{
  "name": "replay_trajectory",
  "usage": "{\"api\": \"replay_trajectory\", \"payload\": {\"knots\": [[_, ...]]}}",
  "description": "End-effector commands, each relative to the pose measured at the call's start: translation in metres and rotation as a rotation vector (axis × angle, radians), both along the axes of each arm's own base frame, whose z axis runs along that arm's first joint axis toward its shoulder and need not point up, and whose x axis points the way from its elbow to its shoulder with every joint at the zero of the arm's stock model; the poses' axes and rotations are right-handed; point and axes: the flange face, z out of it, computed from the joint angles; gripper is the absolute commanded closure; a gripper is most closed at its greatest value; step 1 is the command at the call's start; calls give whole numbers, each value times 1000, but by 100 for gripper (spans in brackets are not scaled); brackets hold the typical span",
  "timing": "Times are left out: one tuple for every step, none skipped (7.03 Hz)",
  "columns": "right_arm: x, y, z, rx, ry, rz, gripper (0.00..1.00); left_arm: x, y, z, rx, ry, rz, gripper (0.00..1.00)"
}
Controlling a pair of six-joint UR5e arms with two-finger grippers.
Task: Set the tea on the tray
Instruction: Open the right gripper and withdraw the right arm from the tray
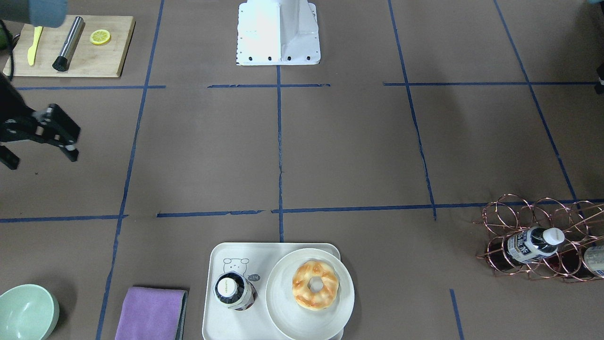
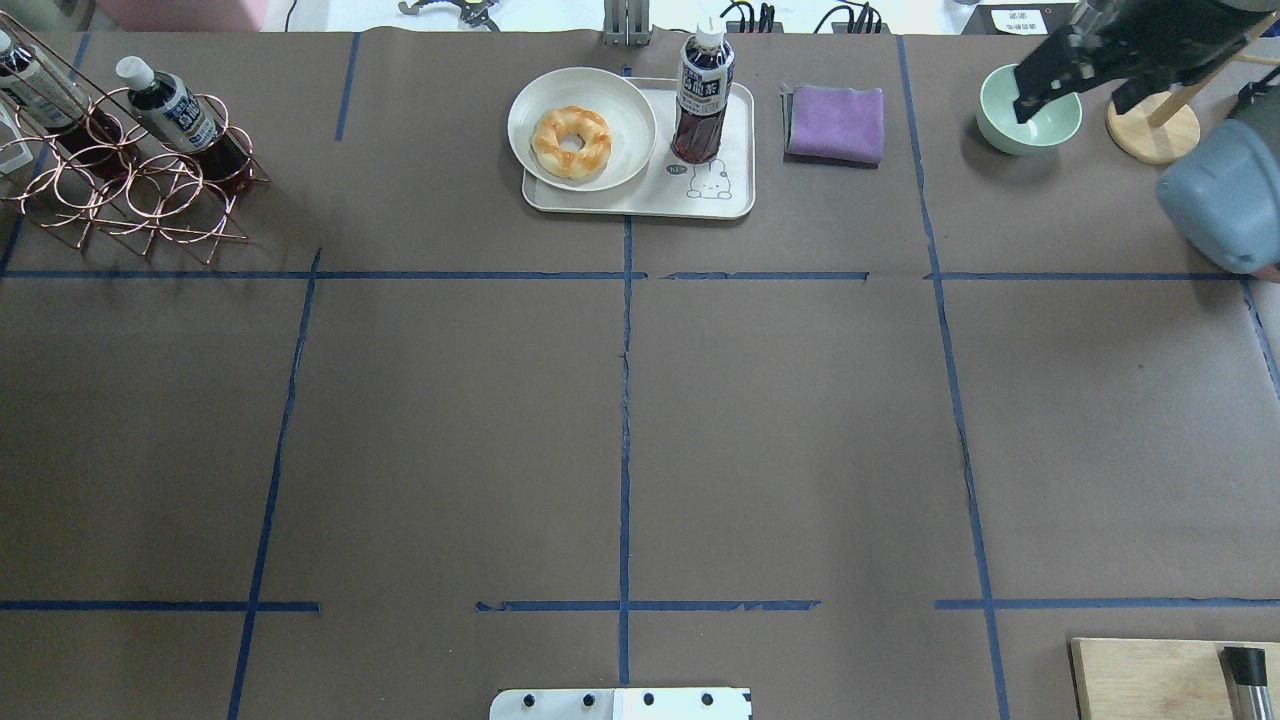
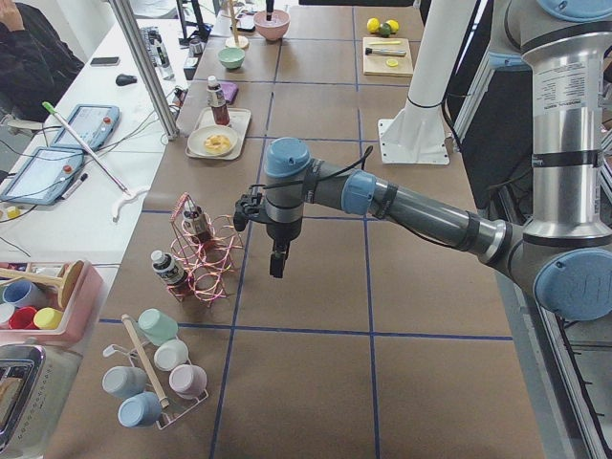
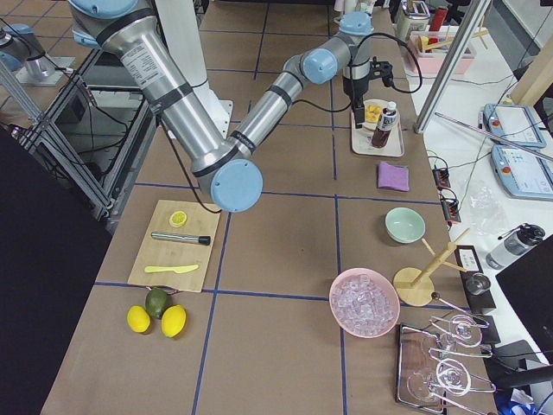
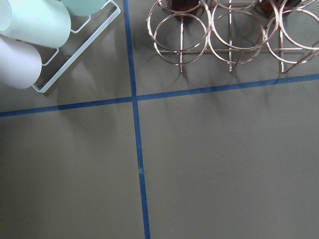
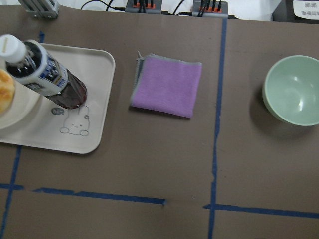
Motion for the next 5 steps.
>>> {"api": "replay_trajectory", "payload": {"knots": [[115,47,134,17,2,-124,0,-43,6,57,-30,-2,12,0],[156,72,182,-12,-29,-124,0,-57,11,88,-54,47,25,0],[192,87,227,-49,-82,-100,0,-78,19,122,-74,73,25,0],[209,106,262,-51,-82,-118,0,-82,23,138,-99,78,16,0],[210,111,269,-63,-64,-119,0,-82,24,139,-107,79,8,0]]}}
